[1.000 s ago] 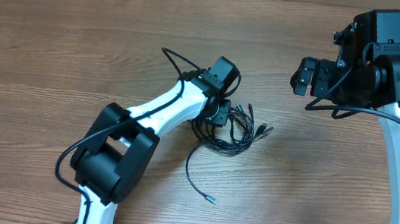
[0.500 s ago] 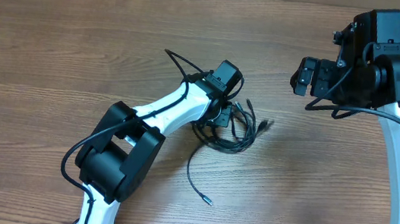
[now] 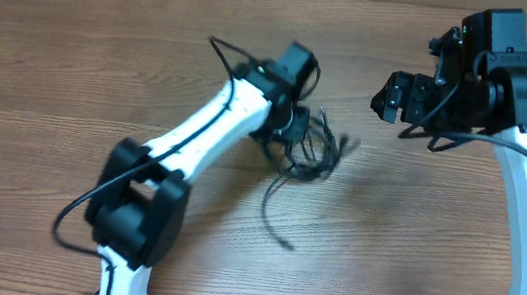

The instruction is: Untangle cables

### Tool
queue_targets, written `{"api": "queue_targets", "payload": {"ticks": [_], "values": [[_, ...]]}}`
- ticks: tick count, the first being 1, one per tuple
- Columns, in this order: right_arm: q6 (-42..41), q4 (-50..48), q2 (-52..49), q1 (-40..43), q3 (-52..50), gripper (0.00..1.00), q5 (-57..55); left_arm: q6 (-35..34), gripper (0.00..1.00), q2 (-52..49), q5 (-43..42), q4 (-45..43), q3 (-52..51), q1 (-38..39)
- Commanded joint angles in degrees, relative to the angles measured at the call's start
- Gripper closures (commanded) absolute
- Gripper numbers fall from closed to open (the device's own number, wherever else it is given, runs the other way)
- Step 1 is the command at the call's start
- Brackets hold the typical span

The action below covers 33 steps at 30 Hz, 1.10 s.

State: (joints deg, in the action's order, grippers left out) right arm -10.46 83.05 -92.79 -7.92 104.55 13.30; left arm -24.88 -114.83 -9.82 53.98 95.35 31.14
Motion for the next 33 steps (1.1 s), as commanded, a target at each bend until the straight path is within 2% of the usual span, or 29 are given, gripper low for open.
{"api": "queue_targets", "payload": {"ticks": [1,8,13,18,20,24,33], "values": [[0.00,-0.90,-1.86,-0.22,-0.35,0.11,4.61,1.77,0.96,5.79,-5.75,2.12,5.38,-0.44],[0.07,-3.13,-2.34,-0.72,-0.35,0.18,8.48,1.75,0.96,8.87,-7.76,5.22,9.77,-1.86],[0.24,-4.57,-2.75,-2.80,-0.35,0.19,8.87,1.75,0.96,10.36,-14.19,5.20,12.04,-3.91],[0.22,-4.52,-4.17,-4.02,-0.35,0.19,8.87,1.75,0.96,10.51,-16.55,5.70,12.55,-6.64],[0.22,-4.28,-4.79,-4.02,-0.35,0.18,8.90,1.81,0.96,10.62,-19.63,5.29,12.70,-7.93],[0.50,-4.44,-5.75,-4.02,-0.35,0.18,10.67,5.14,0.96,10.67,-30.88,2.32,14.51,-10.67],[1.51,-7.19,-7.34,-4.39,-0.35,0.20,14.23,5.18,0.96,10.67,-48.63,-2.91,16.94,-12.81]]}}
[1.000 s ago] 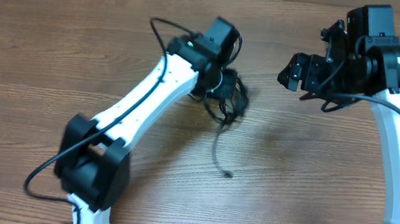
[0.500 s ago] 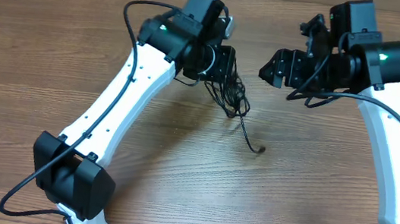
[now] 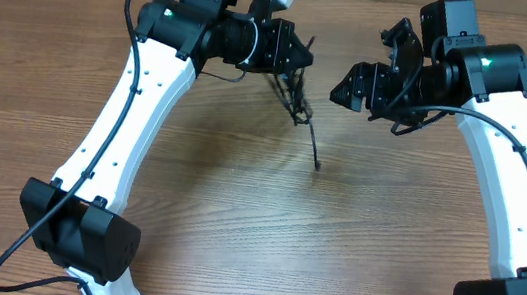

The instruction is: Untangle cables

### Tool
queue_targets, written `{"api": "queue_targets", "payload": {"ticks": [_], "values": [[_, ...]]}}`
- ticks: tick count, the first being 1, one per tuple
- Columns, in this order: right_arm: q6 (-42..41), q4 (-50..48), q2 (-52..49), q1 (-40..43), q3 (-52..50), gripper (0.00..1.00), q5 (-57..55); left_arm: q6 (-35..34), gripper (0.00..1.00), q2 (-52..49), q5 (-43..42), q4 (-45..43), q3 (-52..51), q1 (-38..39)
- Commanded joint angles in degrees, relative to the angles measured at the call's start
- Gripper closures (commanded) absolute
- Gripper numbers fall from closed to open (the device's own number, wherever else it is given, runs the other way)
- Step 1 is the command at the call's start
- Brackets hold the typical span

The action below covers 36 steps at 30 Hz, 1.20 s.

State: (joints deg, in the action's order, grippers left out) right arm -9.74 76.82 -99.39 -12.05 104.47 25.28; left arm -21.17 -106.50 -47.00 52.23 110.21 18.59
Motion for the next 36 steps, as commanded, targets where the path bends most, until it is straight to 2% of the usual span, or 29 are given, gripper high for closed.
{"api": "queue_targets", "payload": {"ticks": [1,6,16,22,28,34,36], "values": [[0.79,-1.27,-0.96,-0.26,-0.26,0.20,2.78,1.44,0.96,2.34,-12.87,-1.60,2.10,-0.42],[0.76,-2.71,-2.36,-0.28,-0.26,0.23,4.63,-0.37,0.96,2.38,-17.51,-3.69,2.14,-1.14],[0.74,-3.41,-5.20,-0.44,-0.76,0.28,4.85,-7.72,0.96,2.38,-17.62,-10.23,2.14,-2.45],[-2.80,-8.15,-5.25,-0.63,-4.83,0.31,4.90,-10.99,0.96,2.38,-17.64,-12.85,2.14,-2.47],[-3.78,-14.29,-5.27,-0.63,-8.22,0.31,9.46,-12.52,0.96,2.38,-18.71,-14.67,2.14,-2.47],[-4.02,-14.95,-5.27,-1.09,-9.53,0.31,10.86,-13.40,0.96,2.38,-18.67,-15.56,2.14,-2.49],[-4.02,-15.47,-5.27,-1.57,-10.88,0.34,10.84,-14.10,0.96,2.38,-18.69,-16.24,2.14,-2.49]]}}
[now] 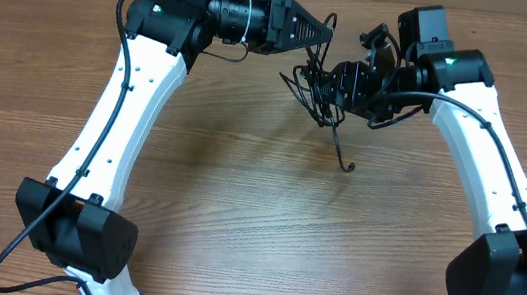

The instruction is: Untangle cables

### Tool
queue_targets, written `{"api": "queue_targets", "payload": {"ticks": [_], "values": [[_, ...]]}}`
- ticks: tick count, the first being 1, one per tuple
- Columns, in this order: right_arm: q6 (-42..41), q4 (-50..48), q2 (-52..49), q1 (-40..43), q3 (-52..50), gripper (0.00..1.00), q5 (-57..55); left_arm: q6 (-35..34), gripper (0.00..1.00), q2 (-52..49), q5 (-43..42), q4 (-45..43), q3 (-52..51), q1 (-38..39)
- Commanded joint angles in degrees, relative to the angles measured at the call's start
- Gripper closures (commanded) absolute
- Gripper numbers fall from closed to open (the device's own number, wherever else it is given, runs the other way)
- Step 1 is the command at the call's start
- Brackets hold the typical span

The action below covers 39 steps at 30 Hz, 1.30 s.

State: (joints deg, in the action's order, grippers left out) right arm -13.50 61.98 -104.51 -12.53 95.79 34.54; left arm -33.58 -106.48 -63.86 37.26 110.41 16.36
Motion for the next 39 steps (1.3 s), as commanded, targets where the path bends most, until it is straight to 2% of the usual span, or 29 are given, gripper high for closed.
{"api": "queue_targets", "payload": {"ticks": [1,5,10,13,22,29,30,33,36,39], "values": [[-0.28,-1.22,-0.15,-1.36,-3.15,0.37,1.55,-2.40,0.96,2.36,-1.97,-1.97,1.95,-0.26],[-5.68,-4.57,-0.15,-1.66,-7.37,0.57,-2.08,-6.23,0.96,2.36,-2.34,-6.29,1.95,-0.28],[-10.34,-6.80,-0.15,-0.83,-11.56,0.66,-11.13,-11.98,0.96,2.36,-4.81,-13.16,1.95,-2.10],[-10.73,-6.14,-0.15,0.52,-12.79,0.70,-15.02,-13.20,0.96,2.36,-5.05,-15.10,1.95,-4.92],[-10.08,-4.39,-0.15,6.05,-16.35,0.70,-21.11,-15.34,0.96,2.36,-4.79,-15.47,2.08,-15.89],[-9.09,-3.56,-0.15,6.78,-19.52,0.69,-26.03,-15.21,0.96,2.38,-5.35,-15.32,5.20,-20.55],[-8.35,-3.28,-0.15,6.78,-19.69,0.68,-26.21,-14.75,0.96,2.40,-5.49,-15.23,5.31,-20.68],[-2.38,-0.96,-0.20,6.78,-19.69,0.56,-26.47,-13.03,0.96,2.40,-6.32,-14.73,5.31,-21.64],[-1.42,2.84,-0.20,6.78,-19.69,0.55,-28.00,-9.20,0.96,2.40,-5.79,-11.89,5.31,-23.28],[-1.22,4.90,-0.17,6.78,-19.65,0.52,-29.11,-2.97,0.96,2.40,-1.05,-4.17,5.31,-24.98]]}}
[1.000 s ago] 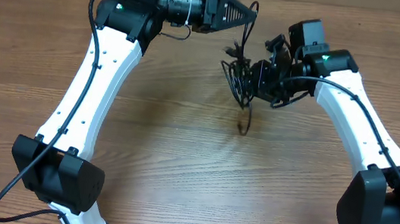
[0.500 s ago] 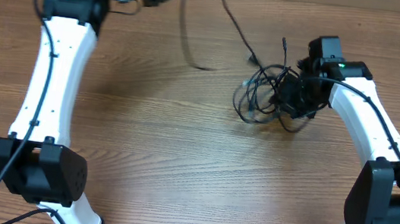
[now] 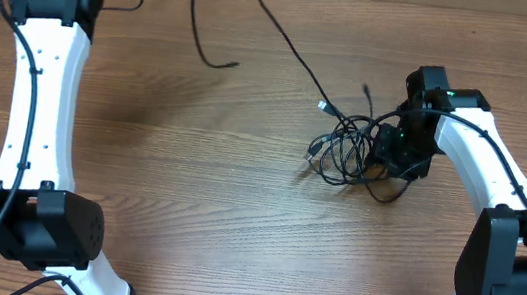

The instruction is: Untangle cables

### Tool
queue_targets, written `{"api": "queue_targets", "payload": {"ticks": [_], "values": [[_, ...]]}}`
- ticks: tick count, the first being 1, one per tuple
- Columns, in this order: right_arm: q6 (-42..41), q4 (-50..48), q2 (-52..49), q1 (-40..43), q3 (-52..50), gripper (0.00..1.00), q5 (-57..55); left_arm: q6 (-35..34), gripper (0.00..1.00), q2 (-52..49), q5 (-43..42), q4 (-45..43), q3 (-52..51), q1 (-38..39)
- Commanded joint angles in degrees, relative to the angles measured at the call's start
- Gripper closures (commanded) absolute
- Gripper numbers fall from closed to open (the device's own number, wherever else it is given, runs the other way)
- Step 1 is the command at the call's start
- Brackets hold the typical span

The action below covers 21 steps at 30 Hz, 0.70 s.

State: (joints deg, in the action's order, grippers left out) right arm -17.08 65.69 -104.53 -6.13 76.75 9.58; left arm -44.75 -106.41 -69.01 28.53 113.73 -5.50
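Note:
A tangle of thin black cables (image 3: 343, 155) lies on the wooden table at the right. My right gripper (image 3: 384, 150) is low at the tangle's right side and looks shut on it, though its fingertips are hidden among the loops. One long black cable (image 3: 282, 39) runs from the tangle diagonally up to the top left. There my left gripper is shut on it at the frame's upper edge. The cable's free end (image 3: 216, 61) hangs down and curls over the table.
The wooden table (image 3: 234, 225) fills the view. The white left arm (image 3: 39, 90) stretches along the left side and the white right arm (image 3: 488, 165) curves along the right. A small plug (image 3: 325, 105) sticks out at the tangle's top left.
My left gripper has moved from the top centre to the far top left, with one long cable drawn out of the bundle. My right gripper and the tangle are now lower and further right, on the table.
My left gripper was first down on the tangle mid-table, with the right gripper open off to the right. Then the left held the tangle up at the back. Then the right gripper was at the tangle. Now they are apart, with one cable stretched between them.

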Motion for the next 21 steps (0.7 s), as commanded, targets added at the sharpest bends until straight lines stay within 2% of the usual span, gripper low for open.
{"api": "queue_targets", "payload": {"ticks": [1,7,12,15,17,19,21], "values": [[2.36,1.36,-0.02,0.37,-0.48,0.49,-3.69,10.71,0.96,2.34,6.82,8.07,1.99,-3.21],[3.98,1.31,3.87,0.37,2.62,0.46,1.68,25.09,0.96,2.29,28.17,28.68,1.97,0.74],[5.40,1.99,7.98,0.37,4.13,0.38,5.55,32.70,0.94,2.29,38.14,38.80,1.92,6.75],[5.40,2.67,9.49,0.37,4.13,0.36,5.55,34.47,0.73,2.21,47.21,43.50,1.75,10.75],[5.40,2.95,10.29,0.39,4.13,0.33,5.55,34.42,0.53,2.16,53.62,45.24,1.75,12.81],[5.40,3.50,11.26,0.68,4.37,0.28,5.55,33.77,0.42,2.16,58.05,46.25,1.75,14.10],[5.42,4.55,12.39,1.36,5.20,0.20,5.53,32.94,0.36,2.16,59.12,46.73,1.77,14.27]]}}
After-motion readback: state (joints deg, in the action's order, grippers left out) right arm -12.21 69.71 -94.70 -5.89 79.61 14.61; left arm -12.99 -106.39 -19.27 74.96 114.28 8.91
